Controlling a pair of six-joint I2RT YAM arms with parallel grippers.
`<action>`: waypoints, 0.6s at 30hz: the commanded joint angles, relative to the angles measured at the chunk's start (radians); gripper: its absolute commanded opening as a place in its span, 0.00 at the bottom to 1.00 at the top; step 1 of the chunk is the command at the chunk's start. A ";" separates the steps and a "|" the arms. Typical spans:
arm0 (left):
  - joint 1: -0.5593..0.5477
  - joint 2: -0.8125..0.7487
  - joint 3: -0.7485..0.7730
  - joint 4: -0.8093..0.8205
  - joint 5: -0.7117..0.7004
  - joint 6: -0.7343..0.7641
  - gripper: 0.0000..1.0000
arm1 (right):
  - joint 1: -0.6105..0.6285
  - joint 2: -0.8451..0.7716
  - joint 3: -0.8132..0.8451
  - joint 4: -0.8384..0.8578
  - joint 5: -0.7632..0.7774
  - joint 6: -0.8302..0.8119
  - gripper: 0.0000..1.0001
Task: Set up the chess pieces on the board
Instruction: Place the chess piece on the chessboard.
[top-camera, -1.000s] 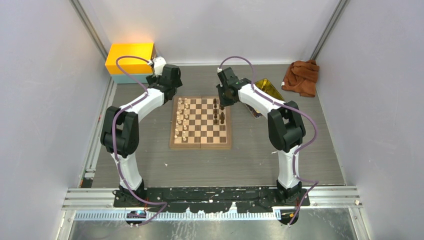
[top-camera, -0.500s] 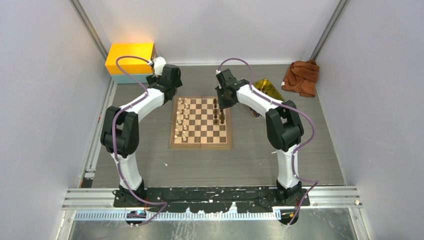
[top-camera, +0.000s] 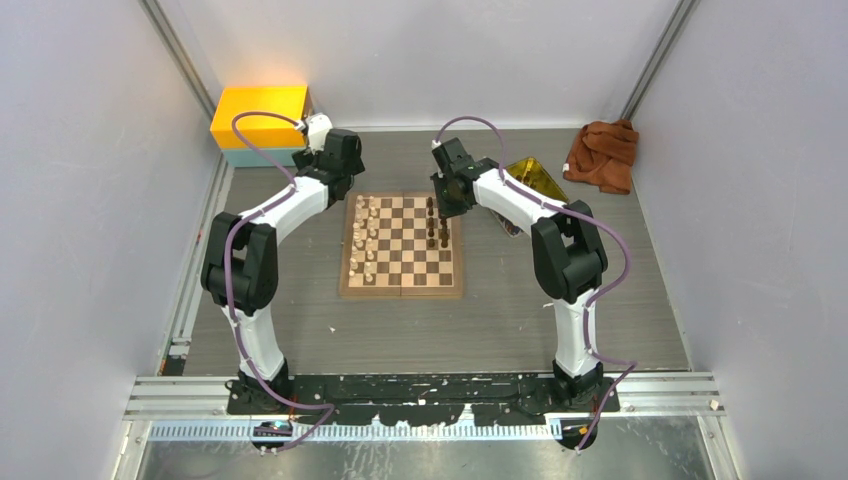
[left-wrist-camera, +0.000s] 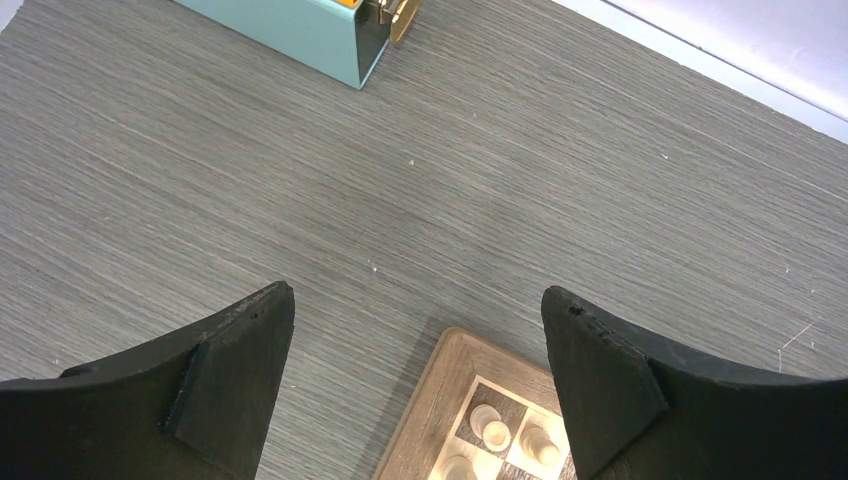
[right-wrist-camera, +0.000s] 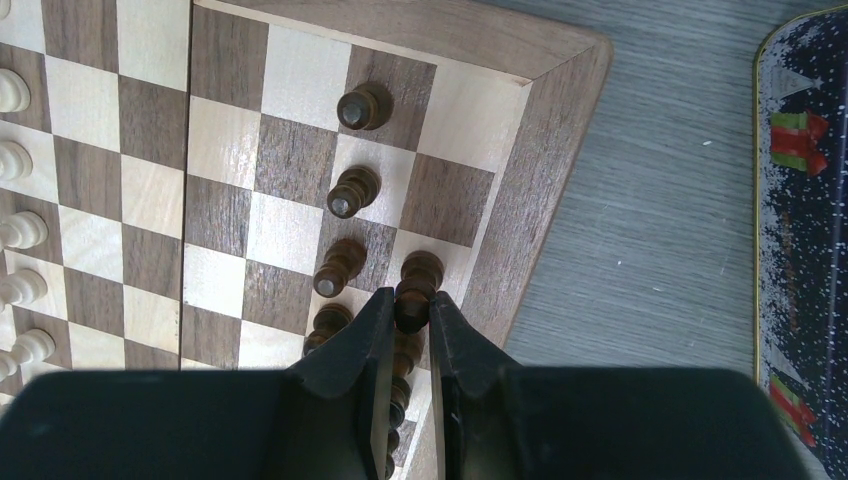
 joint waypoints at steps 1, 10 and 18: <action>0.005 -0.039 0.002 0.052 -0.014 -0.007 0.94 | 0.007 -0.002 0.038 -0.001 -0.001 -0.008 0.11; 0.005 -0.038 0.006 0.051 -0.013 -0.007 0.94 | 0.007 0.000 0.045 -0.003 -0.007 -0.014 0.30; 0.005 -0.036 0.008 0.053 -0.012 -0.006 0.94 | 0.009 0.004 0.065 -0.012 -0.008 -0.024 0.34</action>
